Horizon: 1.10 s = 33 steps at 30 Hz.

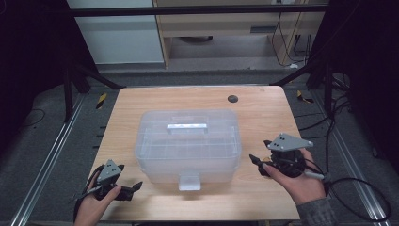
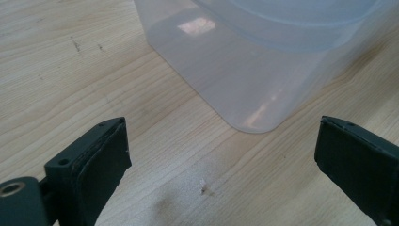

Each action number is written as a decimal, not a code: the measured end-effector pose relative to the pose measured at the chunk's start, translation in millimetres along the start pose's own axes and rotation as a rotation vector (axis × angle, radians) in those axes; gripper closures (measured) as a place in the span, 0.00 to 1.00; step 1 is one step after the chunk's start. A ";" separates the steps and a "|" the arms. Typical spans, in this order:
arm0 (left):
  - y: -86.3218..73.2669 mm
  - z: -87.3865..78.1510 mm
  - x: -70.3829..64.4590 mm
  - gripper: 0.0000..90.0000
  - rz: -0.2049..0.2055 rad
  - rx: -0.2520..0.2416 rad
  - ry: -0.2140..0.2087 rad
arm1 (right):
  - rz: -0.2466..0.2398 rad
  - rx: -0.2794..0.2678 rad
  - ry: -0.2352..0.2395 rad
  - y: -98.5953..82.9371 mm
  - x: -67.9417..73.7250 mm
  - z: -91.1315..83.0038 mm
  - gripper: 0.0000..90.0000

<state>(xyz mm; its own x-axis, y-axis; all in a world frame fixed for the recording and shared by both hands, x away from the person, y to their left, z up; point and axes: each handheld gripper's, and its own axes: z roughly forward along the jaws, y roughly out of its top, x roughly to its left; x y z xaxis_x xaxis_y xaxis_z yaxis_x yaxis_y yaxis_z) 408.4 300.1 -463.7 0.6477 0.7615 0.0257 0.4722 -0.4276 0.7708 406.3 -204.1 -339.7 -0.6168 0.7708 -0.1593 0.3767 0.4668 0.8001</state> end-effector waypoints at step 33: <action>11.1 -1.0 -11.1 0.05 -0.003 -0.117 -0.031 | -0.248 0.108 0.171 120.2 56.0 113.2 0.51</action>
<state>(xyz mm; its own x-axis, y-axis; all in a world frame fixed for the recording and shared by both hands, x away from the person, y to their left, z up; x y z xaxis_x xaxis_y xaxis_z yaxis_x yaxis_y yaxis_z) 405.9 287.3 -454.7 0.6655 0.7464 0.0054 0.4022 -0.3647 0.8398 495.3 -55.8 -317.9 -0.8031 0.5475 -0.2349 0.2656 0.6819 0.6815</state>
